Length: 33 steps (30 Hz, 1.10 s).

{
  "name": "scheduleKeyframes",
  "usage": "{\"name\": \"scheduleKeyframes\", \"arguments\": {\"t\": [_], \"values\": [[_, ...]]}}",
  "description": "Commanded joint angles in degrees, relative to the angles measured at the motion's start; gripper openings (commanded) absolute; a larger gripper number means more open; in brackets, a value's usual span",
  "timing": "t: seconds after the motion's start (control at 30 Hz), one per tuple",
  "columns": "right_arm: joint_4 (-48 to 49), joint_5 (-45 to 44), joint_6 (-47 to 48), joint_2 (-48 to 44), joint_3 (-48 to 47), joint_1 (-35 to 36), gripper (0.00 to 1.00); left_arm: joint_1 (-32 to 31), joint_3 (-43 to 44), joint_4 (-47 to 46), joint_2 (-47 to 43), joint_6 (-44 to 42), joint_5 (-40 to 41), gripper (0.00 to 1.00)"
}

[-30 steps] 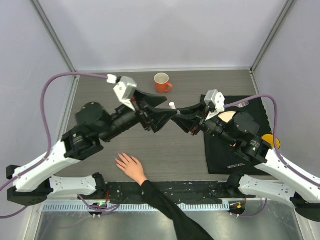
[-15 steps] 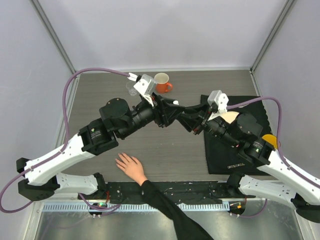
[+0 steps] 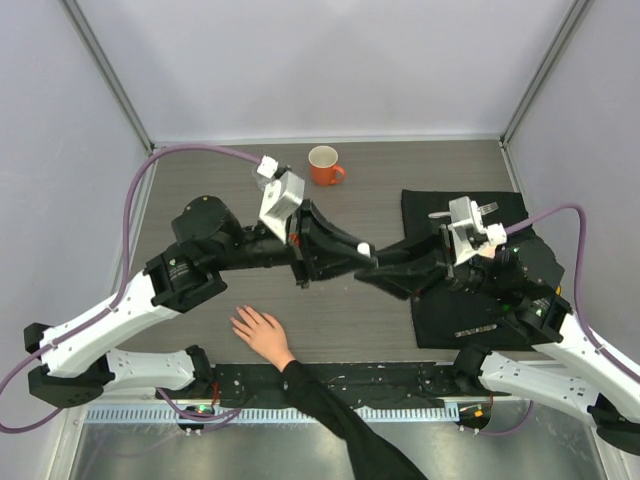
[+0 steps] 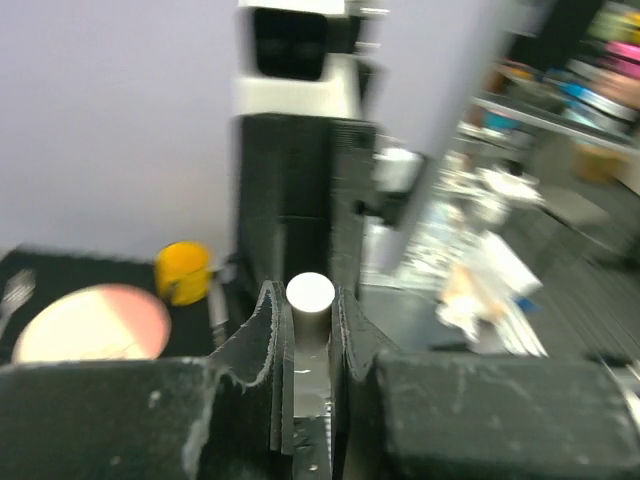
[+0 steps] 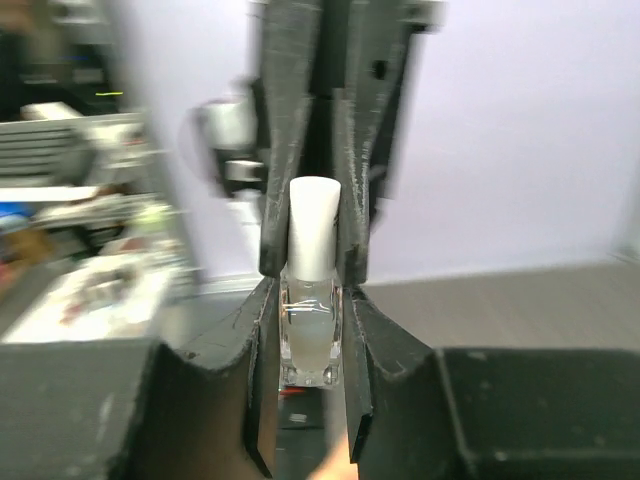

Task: Paint the nails

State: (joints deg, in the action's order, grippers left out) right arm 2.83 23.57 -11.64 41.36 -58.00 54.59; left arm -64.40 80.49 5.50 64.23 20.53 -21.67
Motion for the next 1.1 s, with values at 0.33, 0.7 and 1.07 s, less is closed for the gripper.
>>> {"name": "scheduleKeyframes", "arguments": {"t": [0.33,0.7,1.07], "values": [[8.1,16.5,-8.0,1.3,-1.8,0.5,0.01,-1.5,1.3,1.8,-1.6,-3.6,-13.9,0.42],[-2.5,-3.9,6.3,3.5,-3.4,0.5,0.01,-1.5,-6.8,-2.7,-12.1,-2.0,24.5,0.74],[-0.9,-23.1,9.2,8.3,-4.0,0.6,0.01,-1.5,-3.1,2.7,-5.1,-2.3,40.9,0.67]]}}
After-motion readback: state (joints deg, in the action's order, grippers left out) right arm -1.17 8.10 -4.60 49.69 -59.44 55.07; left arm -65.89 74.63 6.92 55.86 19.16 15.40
